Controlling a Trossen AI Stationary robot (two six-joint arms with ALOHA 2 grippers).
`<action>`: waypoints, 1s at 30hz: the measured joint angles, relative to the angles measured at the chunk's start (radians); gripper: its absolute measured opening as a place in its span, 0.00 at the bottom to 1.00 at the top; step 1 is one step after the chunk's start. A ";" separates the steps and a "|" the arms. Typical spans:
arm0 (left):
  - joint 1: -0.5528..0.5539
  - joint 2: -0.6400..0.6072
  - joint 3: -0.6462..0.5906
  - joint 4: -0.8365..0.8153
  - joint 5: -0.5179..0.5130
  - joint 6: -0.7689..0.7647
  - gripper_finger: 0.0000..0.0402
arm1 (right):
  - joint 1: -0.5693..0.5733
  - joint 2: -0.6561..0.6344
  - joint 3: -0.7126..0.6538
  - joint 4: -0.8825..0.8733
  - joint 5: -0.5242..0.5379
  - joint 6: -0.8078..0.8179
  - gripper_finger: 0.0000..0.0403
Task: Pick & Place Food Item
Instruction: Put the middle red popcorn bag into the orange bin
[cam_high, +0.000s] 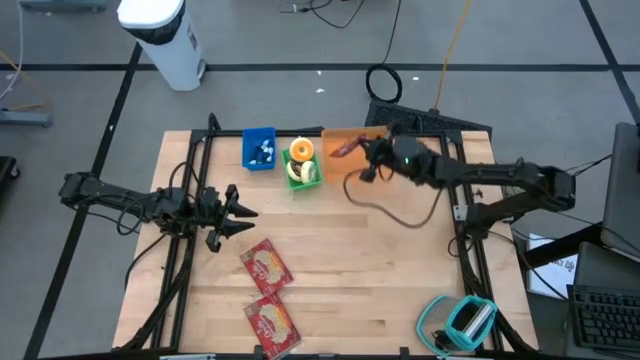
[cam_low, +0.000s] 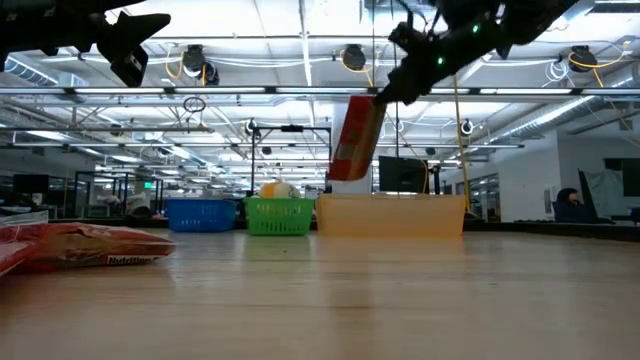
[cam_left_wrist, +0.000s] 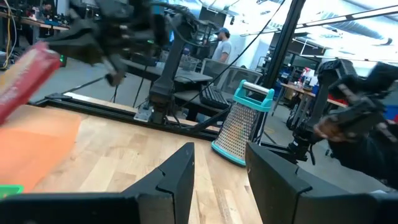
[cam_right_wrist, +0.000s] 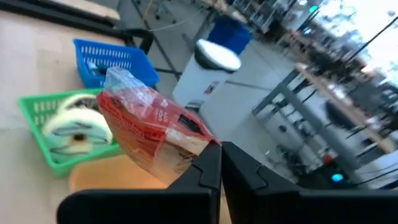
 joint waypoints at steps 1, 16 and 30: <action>0.000 0.000 0.000 0.000 0.000 0.000 0.36 | -0.041 0.009 0.001 -0.001 -0.054 0.003 0.00; 0.000 0.000 0.000 0.000 0.000 0.000 0.36 | -0.279 0.245 0.001 0.057 -0.478 0.014 0.00; 0.000 0.000 0.000 0.000 0.000 0.000 0.36 | -0.270 0.218 0.001 -0.172 -0.190 0.063 0.00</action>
